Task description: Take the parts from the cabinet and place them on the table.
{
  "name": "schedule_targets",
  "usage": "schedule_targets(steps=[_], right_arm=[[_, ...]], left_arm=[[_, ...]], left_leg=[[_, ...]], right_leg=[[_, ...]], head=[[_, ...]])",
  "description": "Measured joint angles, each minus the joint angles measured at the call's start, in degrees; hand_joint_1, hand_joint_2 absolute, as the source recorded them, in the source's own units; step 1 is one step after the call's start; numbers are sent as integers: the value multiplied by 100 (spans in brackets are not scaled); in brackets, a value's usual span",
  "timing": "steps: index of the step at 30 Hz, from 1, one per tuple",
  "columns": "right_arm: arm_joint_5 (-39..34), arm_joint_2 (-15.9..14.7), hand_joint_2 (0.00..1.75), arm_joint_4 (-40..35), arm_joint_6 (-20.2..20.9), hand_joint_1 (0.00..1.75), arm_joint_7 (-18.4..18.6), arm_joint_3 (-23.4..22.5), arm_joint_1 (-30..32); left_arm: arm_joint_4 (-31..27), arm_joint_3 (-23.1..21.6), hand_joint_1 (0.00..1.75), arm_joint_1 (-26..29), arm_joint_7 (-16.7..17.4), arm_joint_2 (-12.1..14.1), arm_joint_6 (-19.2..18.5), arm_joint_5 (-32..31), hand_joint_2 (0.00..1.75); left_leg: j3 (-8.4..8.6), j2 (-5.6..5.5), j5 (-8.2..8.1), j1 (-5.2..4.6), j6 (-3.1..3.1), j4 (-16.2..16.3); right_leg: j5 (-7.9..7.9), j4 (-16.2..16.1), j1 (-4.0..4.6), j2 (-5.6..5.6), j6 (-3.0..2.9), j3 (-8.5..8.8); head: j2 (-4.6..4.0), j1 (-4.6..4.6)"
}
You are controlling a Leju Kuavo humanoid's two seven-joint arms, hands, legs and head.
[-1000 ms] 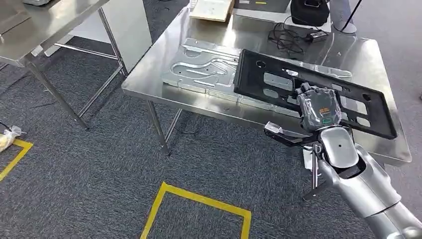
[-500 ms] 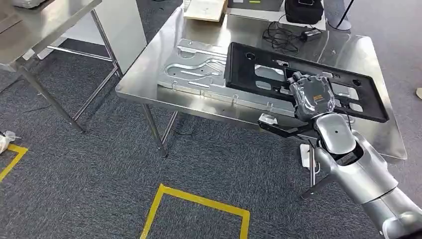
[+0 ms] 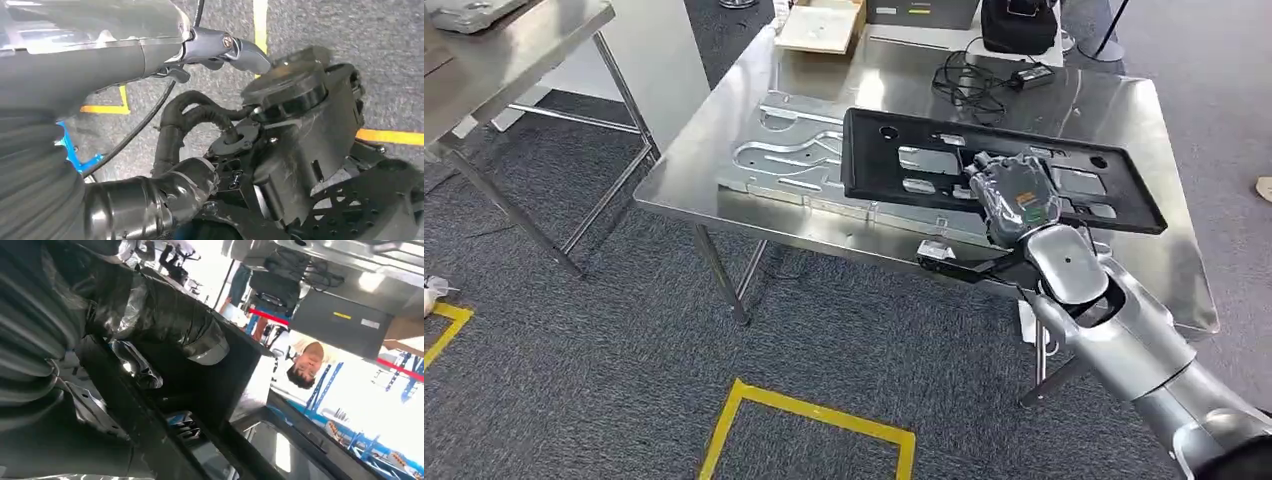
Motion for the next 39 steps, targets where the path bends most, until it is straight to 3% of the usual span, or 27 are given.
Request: schedule_targets(steps=[1,2,3,6,7,9,10,13,14,15,16,17,18,21,22,23,24,26,27,28,29,31,32,34,36,38,39], right_arm=[[0,35,175,46,2,175,2,35,5],[-4,33,175,48,9,175,-7,64,-34],[-11,53,175,63,28,175,0,105,-12],[-32,83,175,90,68,175,-11,240,-69],[-44,94,175,92,79,175,-9,278,-85],[-63,129,175,116,94,175,-4,409,-135],[-76,131,175,124,96,175,-4,437,-137],[-83,133,175,129,96,175,-4,441,-137],[-137,138,175,164,96,175,-7,520,-137],[-168,153,175,181,94,175,-26,588,-147],[-188,153,175,201,94,175,-31,625,-182],[-188,155,175,210,92,175,-31,634,-184],[-188,160,175,223,92,175,-31,651,-208],[-205,160,175,253,92,175,-41,675,-235],[-205,157,175,251,90,175,-46,675,-253],[-210,157,175,262,90,175,-46,675,-273],[-212,151,175,273,90,175,-44,677,-321],[-221,146,175,299,85,175,-46,678,-349],[-232,142,175,319,83,175,-53,684,-339],[-249,136,175,336,81,175,-63,695,-329],[-260,131,175,345,79,175,-63,704,-321],[-288,98,175,352,61,175,-66,704,-324],[-293,77,175,352,44,175,-66,704,-324],[-295,61,175,358,35,175,-68,717,-347],[-295,61,175,358,35,175,-66,719,-335],[-295,72,175,337,37,175,-59,721,-344],[-293,89,175,328,39,175,-57,726,-351]], left_arm=[[-2,26,0,-6,2,7,0,-9,175],[-18,37,0,5,-7,7,-11,7,175],[-22,31,0,8,-11,7,-37,11,175],[-24,28,0,-7,-26,2,-120,9,175],[-22,31,0,-23,-44,2,-142,7,175],[-24,68,0,-21,-72,2,-153,13,175],[-22,68,0,-18,-79,4,-153,11,175],[-24,68,0,-17,-79,2,-155,11,175],[-22,66,0,-2,-92,2,-151,22,175],[-24,63,0,8,-105,2,-131,64,175],[-24,63,0,21,-105,4,-129,70,175],[-24,63,0,39,-105,4,-127,70,175],[-24,68,0,48,-103,7,-118,70,175],[-39,63,0,84,-116,7,-116,96,175],[-39,61,0,81,-114,4,-124,107,175],[-39,61,0,80,-114,0,-129,109,175],[-39,61,0,86,-120,-2,-131,125,175],[-39,61,0,82,-120,-2,-131,134,175],[-39,59,0,82,-120,-2,-131,153,175],[-39,55,0,85,-118,-2,-125,175,175],[-39,44,0,86,-112,-2,-114,184,175],[-39,9,0,91,-101,-2,-90,199,175],[-39,-6,0,98,-96,-2,-72,212,175],[-39,-37,0,110,-83,-2,-48,241,175],[-39,-52,0,124,-59,-2,-39,289,175],[-59,-52,0,125,-30,0,-59,324,175],[-66,-50,0,139,-22,0,-68,343,175]], left_leg=[[-93,-9,-91,-66,-105,89],[-119,-8,-199,-38,-163,252],[-94,-12,-205,-44,-180,237],[-44,-3,-273,2,-244,252],[-138,-34,-381,4,-189,476],[-735,-41,-763,-93,-93,1482],[-923,-43,-847,-125,-70,1765],[-963,-43,-863,-133,-65,1825],[-1424,-56,-863,-242,53,2370],[-1454,-73,-430,-388,270,2041],[-1211,-120,152,-559,563,1206],[-1108,-182,301,-663,775,832],[-1023,-154,239,-648,865,783],[-910,-154,272,-693,853,574],[-798,-141,317,-633,789,394],[-699,-125,347,-604,679,280],[-638,-121,343,-601,687,218],[-575,-115,295,-597,647,203],[-547,-113,256,-596,621,213],[-514,-113,219,-593,601,224],[-467,-114,166,-589,577,248],[-361,-114,46,-578,539,315],[-333,-113,-20,-577,511,351],[-357,-111,-94,-602,425,403],[-354,-76,-114,-593,377,383],[-333,-74,-205,-586,301,449],[-432,-91,-321,-584,263,687]], right_leg=[[-215,213,70,66,37,-22],[-269,225,68,137,-187,-61],[-332,310,70,133,-320,-105],[-443,438,134,168,-518,-126],[-466,448,155,160,-559,-88],[-505,405,230,172,-622,-25],[-514,402,257,171,-637,-14],[-516,401,264,172,-640,-11],[-562,398,362,184,-707,35],[-612,391,462,203,-755,120],[-657,366,559,220,-788,208],[-675,336,549,225,-808,240],[-693,309,614,235,-776,266],[-658,159,521,261,-701,346],[-676,128,573,254,-667,396],[-709,199,535,193,-652,385],[-847,458,529,160,-630,256],[-1192,1316,485,159,-564,-244],[-1263,1645,458,156,-532,-471],[-1194,1766,435,148,-503,-598],[-946,1590,411,128,-475,-583],[-305,700,384,85,-450,-233],[-165,314,387,35,-474,-88],[-318,231,458,26,-590,11],[-340,223,476,52,-638,-2],[-343,149,400,75,-700,83],[-371,124,390,76,-750,126]], head=[[0,21],[0,48],[0,-15],[0,-59],[0,-53],[0,-59],[0,-57],[0,-55],[0,-57],[0,-55],[0,-55],[0,-53],[0,-37],[0,-57],[0,-59],[0,-50],[0,-55],[0,-55],[0,-53],[0,-53],[0,-53],[0,-53],[0,-50],[0,-55],[0,-57],[0,-51],[0,-57]])
